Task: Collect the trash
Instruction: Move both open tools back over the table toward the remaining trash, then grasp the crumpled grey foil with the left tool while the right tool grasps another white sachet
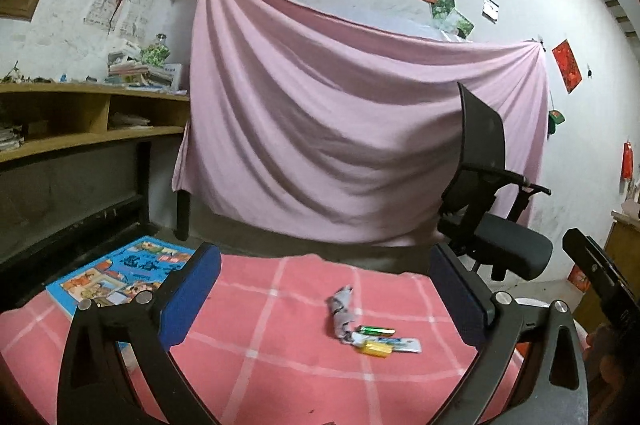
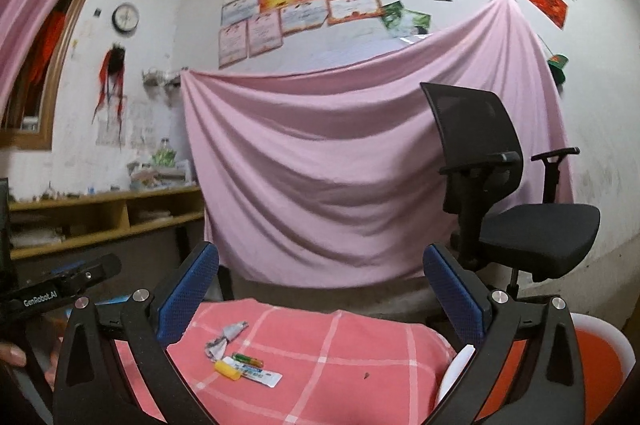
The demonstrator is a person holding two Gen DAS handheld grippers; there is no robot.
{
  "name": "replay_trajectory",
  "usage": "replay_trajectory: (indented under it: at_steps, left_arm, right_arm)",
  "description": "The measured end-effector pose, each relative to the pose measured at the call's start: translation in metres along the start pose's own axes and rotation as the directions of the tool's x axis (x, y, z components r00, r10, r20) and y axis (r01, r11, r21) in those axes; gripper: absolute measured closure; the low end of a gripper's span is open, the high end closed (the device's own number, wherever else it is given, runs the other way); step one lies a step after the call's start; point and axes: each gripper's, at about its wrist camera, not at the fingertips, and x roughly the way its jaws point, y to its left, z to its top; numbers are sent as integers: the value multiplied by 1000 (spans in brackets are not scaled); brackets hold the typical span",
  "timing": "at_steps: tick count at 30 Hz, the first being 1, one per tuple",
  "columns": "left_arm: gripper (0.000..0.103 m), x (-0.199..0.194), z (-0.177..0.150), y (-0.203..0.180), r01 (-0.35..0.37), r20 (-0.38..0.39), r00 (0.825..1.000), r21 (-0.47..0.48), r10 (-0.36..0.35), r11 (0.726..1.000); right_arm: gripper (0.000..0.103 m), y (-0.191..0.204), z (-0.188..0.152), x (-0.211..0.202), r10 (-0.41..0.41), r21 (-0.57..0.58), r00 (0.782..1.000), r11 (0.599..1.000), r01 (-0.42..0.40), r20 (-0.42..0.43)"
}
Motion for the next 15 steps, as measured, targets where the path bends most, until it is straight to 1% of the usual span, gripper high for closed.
replay_trajectory:
  at_steps: [4, 8, 11, 15]
  left_arm:
    - [2, 12, -8, 8, -1, -35, 999, 8, 1, 1000]
    - [2, 24, -11, 13, -5, -63, 998, 31, 7, 1000]
    - [2, 35, -12, 15, -9, -81, 997, 51, 13, 999]
    - [2, 54, -12, 17, 8, -127, 992, 62, 0, 998]
  right_arm:
    - [0, 12, -5, 10, -6, -64, 1000, 998, 5, -26]
    - [0, 22, -12, 23, -30, -136, 997, 990, 20, -67]
    - [0, 23, -18, 35, -46, -150, 994, 988, 30, -99]
    - [0, 19, -24, 52, -37, -135, 987, 991, 16, -157]
